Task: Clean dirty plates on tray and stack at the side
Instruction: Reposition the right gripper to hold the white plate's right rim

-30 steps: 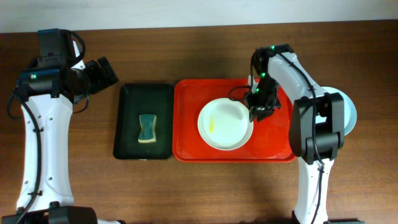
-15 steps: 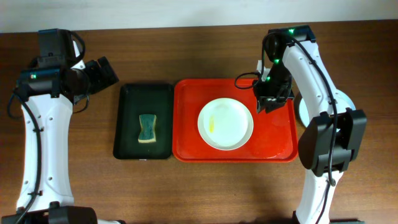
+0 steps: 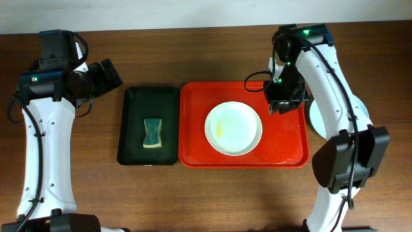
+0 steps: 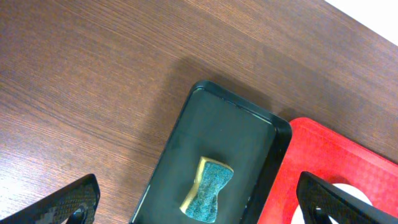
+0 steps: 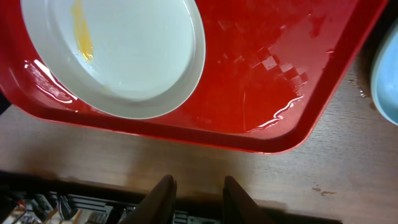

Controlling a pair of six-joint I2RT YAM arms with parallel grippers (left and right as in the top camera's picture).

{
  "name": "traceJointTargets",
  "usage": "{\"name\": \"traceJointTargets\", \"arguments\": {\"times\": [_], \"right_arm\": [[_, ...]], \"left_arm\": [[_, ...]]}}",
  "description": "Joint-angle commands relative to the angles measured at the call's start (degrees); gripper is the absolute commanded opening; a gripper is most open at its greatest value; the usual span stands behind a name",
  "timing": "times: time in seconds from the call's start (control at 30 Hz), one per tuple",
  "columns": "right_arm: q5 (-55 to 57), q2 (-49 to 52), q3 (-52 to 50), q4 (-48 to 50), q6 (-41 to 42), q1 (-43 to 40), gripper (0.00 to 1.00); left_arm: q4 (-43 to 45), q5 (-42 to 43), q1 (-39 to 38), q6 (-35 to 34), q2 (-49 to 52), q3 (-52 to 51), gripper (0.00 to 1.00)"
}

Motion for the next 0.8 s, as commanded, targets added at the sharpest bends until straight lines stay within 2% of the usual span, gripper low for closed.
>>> {"name": "traceJointTargets", "arguments": {"times": [0.0,0.2,0.33,0.77], "right_arm": [[1.0,-4.5,-0.1,-0.2,0.7,0.6,0.27],[1.0,-6.2,-1.0,-0.2,0.7,0.6,0.28],[1.0,-6.3,-6.2,1.8,0.7,0.6,0.28],[0.7,-7.5,-25.5,19.7,1.7,0.6,0.28]], "left_arm": [[0.0,0.0,0.1,-0.5,0.3,0.2,0.99],[0.0,0.0,0.1,-0.5,0.3,0.2,0.99],[0.0,0.0,0.1,-0.5,0.3,0.2,0.99],[0.0,0.0,0.1,-0.5,0.3,0.2,0.99]]}}
